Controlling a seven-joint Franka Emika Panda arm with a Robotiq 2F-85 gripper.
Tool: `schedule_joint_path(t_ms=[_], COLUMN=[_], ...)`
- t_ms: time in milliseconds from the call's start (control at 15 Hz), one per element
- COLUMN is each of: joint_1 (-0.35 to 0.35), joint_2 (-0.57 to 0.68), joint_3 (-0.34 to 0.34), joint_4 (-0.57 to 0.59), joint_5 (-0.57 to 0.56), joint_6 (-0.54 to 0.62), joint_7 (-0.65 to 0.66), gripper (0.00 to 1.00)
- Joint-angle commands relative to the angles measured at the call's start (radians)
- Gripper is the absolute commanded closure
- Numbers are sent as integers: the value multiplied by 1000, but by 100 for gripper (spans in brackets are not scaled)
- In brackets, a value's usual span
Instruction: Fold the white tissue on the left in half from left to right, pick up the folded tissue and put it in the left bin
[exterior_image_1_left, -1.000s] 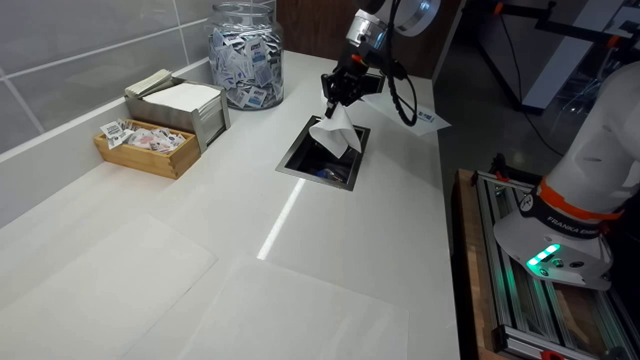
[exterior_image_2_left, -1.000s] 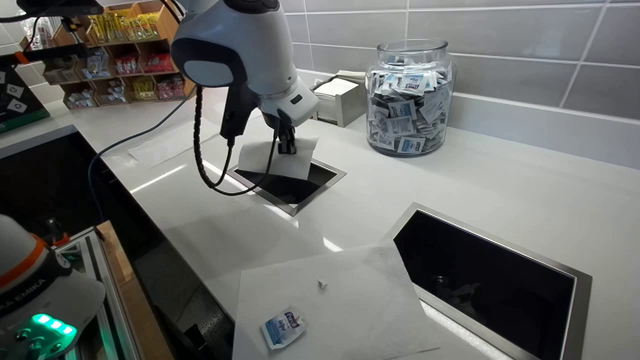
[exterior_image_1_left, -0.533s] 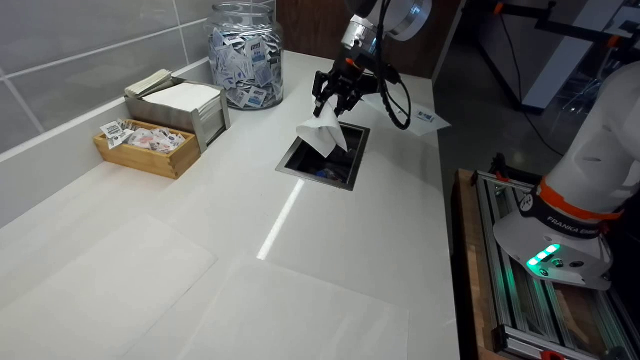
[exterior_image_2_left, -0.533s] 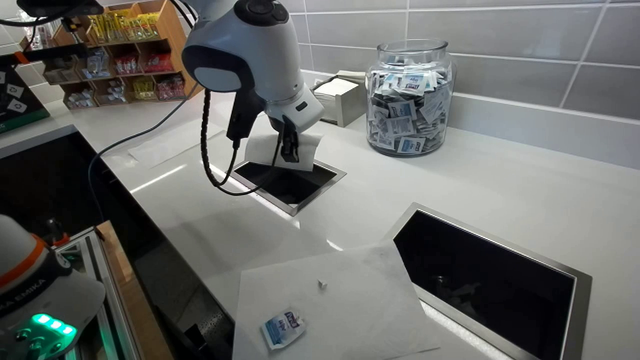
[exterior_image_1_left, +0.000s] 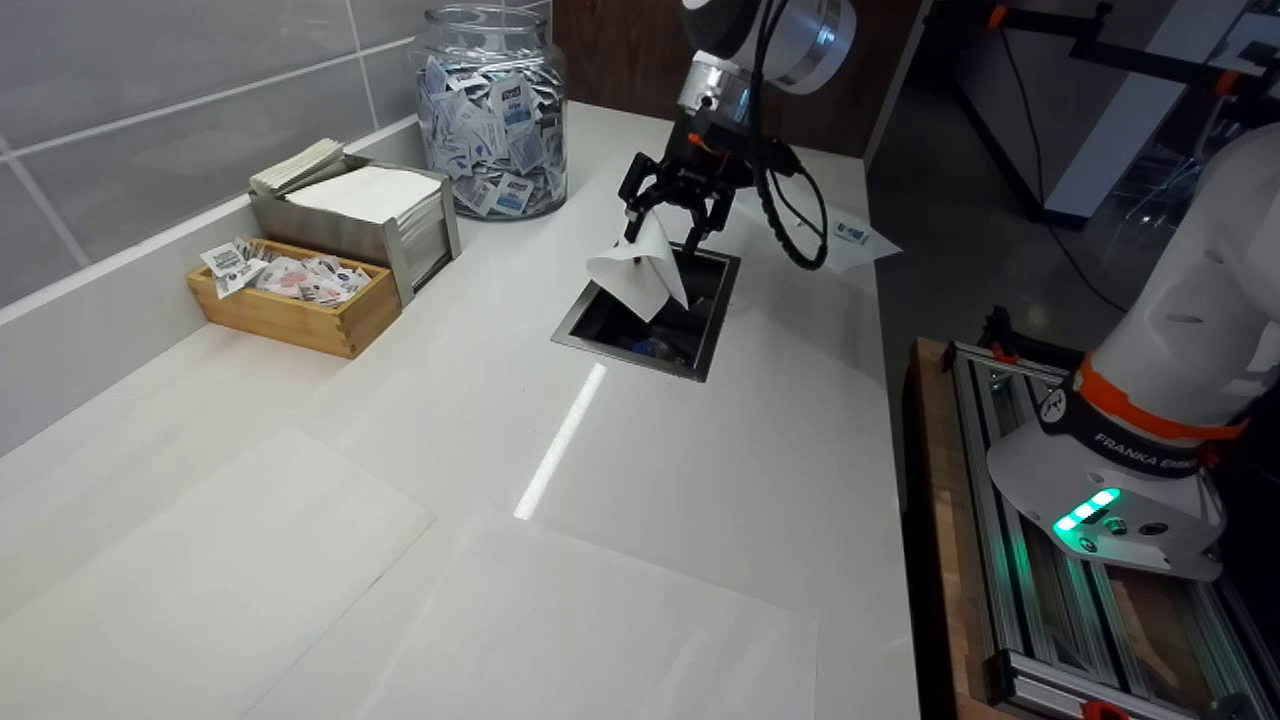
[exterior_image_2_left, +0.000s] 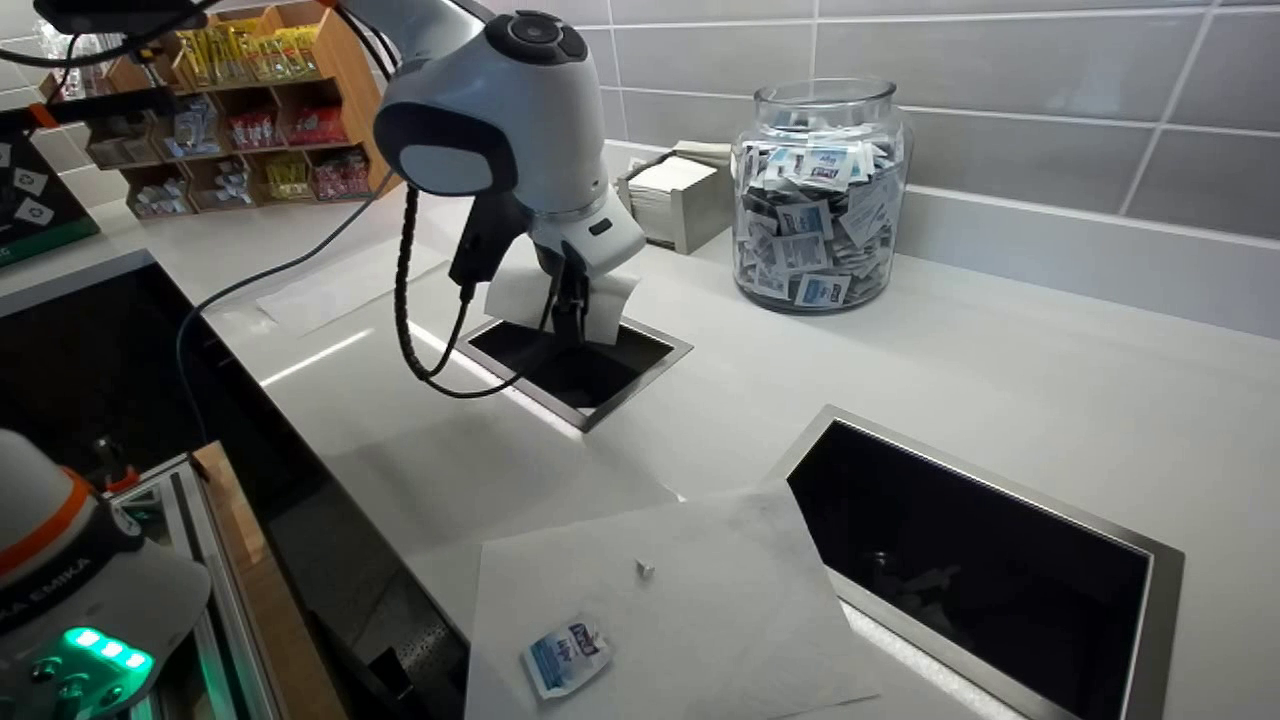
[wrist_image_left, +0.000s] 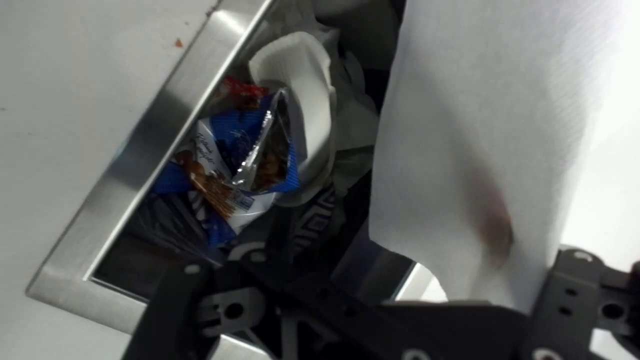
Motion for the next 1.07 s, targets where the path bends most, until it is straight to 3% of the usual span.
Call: schedule_joint_path(t_ms=[0,200,533,1000], joint_1=[8,18,36,47], joint_2=[37,50,82,46], joint_3=[-18,-35,-34,-32], joint_4=[7,9,31,21], joint_5=[-193,-369,-560,-641], joint_6=[-44,-71,-138,-93], joint_7=[143,250,294,285], gripper=[0,0,0,0])
